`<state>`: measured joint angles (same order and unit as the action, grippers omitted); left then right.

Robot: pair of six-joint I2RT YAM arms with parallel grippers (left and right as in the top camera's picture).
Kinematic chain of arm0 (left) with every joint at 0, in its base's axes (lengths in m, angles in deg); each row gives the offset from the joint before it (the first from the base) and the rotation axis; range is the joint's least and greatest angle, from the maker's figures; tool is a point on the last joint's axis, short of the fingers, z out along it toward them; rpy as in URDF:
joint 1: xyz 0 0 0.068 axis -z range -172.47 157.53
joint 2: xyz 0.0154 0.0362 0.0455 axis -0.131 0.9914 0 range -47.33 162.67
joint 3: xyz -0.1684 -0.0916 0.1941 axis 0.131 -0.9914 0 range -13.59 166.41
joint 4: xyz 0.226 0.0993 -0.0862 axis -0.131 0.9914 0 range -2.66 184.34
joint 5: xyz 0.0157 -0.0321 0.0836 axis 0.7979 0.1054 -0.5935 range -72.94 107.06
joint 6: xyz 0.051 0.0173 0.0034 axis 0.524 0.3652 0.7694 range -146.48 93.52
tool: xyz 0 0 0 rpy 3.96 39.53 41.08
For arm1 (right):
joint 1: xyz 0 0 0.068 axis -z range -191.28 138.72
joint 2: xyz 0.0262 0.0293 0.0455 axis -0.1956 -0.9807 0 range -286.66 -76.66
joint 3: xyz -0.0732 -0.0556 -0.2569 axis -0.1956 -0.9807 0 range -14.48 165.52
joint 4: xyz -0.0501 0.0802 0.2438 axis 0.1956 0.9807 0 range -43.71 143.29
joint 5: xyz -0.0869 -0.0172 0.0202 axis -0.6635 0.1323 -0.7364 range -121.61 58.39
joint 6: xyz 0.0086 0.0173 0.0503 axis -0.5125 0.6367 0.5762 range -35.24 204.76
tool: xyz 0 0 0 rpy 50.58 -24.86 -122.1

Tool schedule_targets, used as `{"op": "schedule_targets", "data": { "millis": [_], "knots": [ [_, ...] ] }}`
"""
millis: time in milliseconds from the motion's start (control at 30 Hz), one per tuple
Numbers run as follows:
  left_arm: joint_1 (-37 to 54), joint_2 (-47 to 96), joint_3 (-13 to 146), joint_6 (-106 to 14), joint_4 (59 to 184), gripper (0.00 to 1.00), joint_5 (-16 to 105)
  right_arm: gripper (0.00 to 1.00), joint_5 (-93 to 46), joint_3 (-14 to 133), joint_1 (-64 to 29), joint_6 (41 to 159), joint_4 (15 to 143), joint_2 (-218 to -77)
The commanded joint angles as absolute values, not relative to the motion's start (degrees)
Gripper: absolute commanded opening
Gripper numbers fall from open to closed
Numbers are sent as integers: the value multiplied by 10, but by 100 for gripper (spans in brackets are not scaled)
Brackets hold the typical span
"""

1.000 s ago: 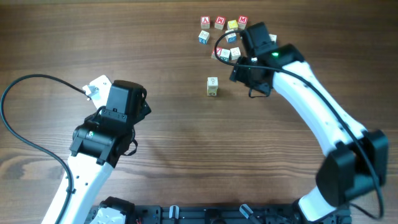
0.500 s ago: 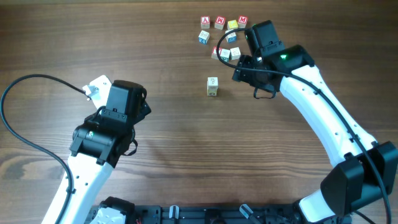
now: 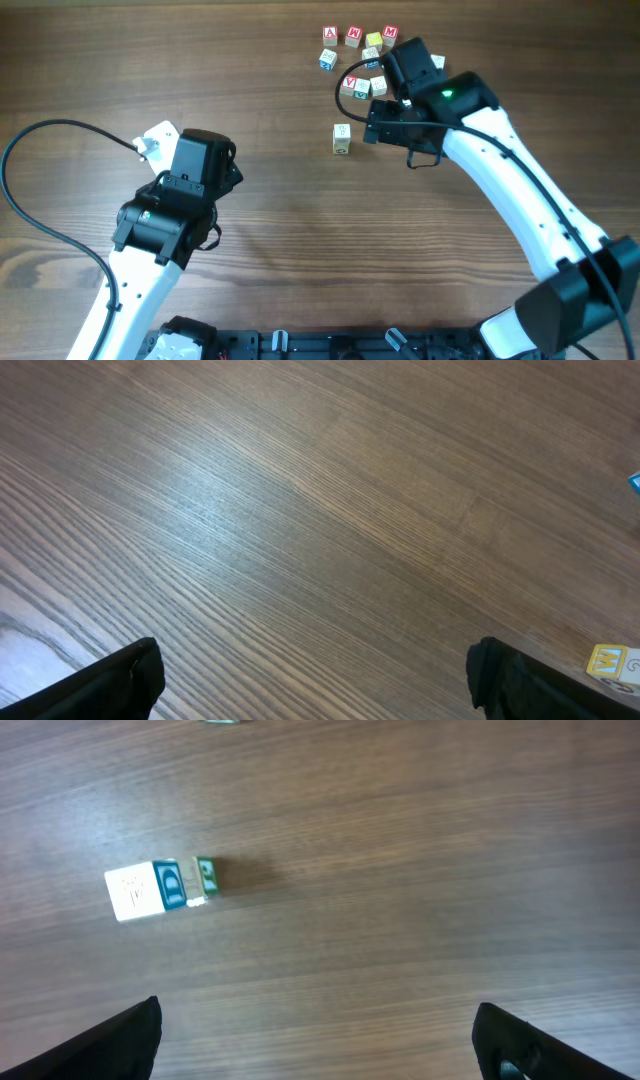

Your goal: Form a tower

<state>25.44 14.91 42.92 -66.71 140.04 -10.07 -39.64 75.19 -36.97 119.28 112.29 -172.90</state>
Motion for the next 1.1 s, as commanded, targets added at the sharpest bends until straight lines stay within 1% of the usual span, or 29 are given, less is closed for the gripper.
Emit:
{"op": "schedule_targets", "data": {
  "millis": [0, 33, 100, 433, 467, 567, 633, 700, 767, 833, 933, 1000, 1067],
  "knots": [
    [251, 149, 429, -677, 1399, 100, -100, 100, -426, 782, -369, 1128, 1132, -1672],
    [251, 149, 429, -677, 1399, 100, -100, 100, -444, 782, -369, 1088, 1132, -1659],
    [251, 149, 429, -677, 1399, 100, -100, 100, -452, 782, -369, 1057, 1133, -1645],
    [251, 149, 429, -677, 1399, 100, -100, 100, -455, 782, -369, 1051, 1132, -1644],
    [251, 149, 429, -677, 1399, 100, -100, 100, -455, 782, -369, 1054, 1132, -1644],
    [251, 149, 429, -677, 1399, 100, -100, 100, -470, 782, -369, 1117, 1130, -1644],
    [251, 149, 429, -677, 1399, 100, -100, 100, -549, 782, -367, 1164, 1123, -1644],
    [251, 149, 429, -677, 1399, 100, -100, 100, -594, 782, -357, 1164, 1119, -1637],
    [251, 149, 429, -677, 1399, 100, -100, 100, -601, 782, -320, 1160, 1119, -1614],
    [251, 149, 429, -677, 1399, 100, -100, 100, -583, 781, -279, 1121, 1105, -1585],
    [251, 149, 429, -677, 1399, 100, -100, 100, -488, 772, -228, 961, 1021, -1535],
    [251, 149, 429, -677, 1399, 100, -100, 100, -461, 751, -215, 920, 973, -1494],
    [251, 149, 429, -677, 1399, 100, -100, 100, -461, 701, -215, 909, 920, -1438]
  ]
}}
